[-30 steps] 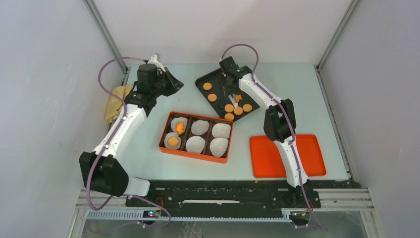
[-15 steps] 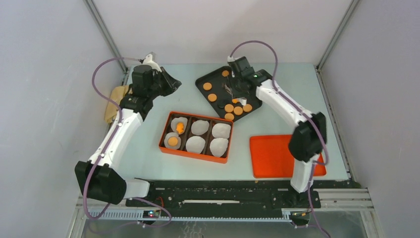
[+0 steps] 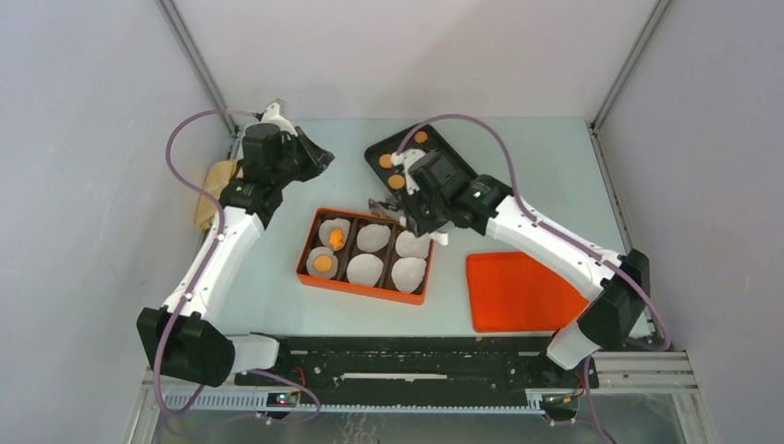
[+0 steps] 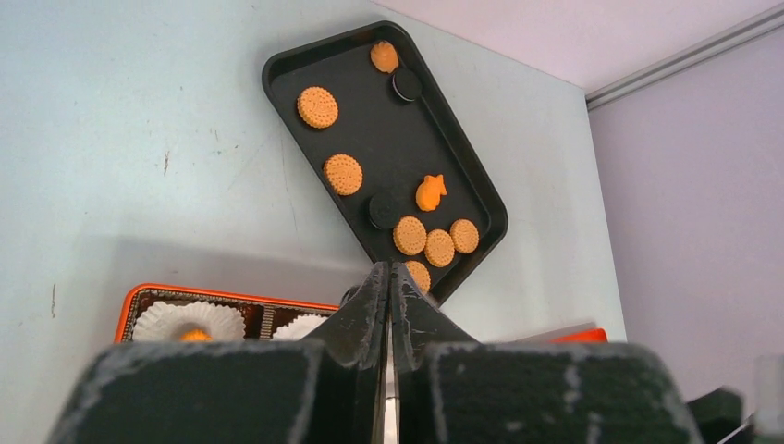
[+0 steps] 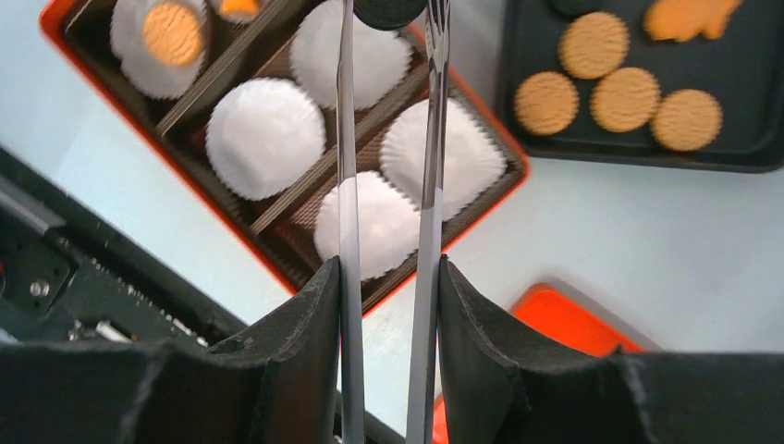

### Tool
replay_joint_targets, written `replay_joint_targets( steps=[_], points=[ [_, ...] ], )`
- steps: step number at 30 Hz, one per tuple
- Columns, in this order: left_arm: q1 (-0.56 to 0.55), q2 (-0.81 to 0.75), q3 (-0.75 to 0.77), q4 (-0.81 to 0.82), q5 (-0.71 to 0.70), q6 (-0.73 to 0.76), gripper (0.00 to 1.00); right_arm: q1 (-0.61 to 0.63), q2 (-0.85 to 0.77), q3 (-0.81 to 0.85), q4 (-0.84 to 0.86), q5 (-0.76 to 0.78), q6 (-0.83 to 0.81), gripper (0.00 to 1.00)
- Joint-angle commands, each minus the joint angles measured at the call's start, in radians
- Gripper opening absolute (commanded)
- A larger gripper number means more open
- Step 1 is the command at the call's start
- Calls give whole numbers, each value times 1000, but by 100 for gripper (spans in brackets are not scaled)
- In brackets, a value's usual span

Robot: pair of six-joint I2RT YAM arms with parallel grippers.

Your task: Pack the cookies

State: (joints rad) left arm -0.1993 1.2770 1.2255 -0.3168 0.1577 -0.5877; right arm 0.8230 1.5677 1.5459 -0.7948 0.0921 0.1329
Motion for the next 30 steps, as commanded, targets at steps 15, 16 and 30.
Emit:
replay_joint_targets(
  steps=[15,16,30],
  points=[
    [18,-64,-38,-3,-21,3,6,111,97,-30,39,31,-4,35],
    [18,-63,-37,-2,-19,2,6,111,103,-24,36,39,-7,37],
    [24,-60,-25,-22,-13,9,10,111,89,70,20,73,4,55]
  ],
)
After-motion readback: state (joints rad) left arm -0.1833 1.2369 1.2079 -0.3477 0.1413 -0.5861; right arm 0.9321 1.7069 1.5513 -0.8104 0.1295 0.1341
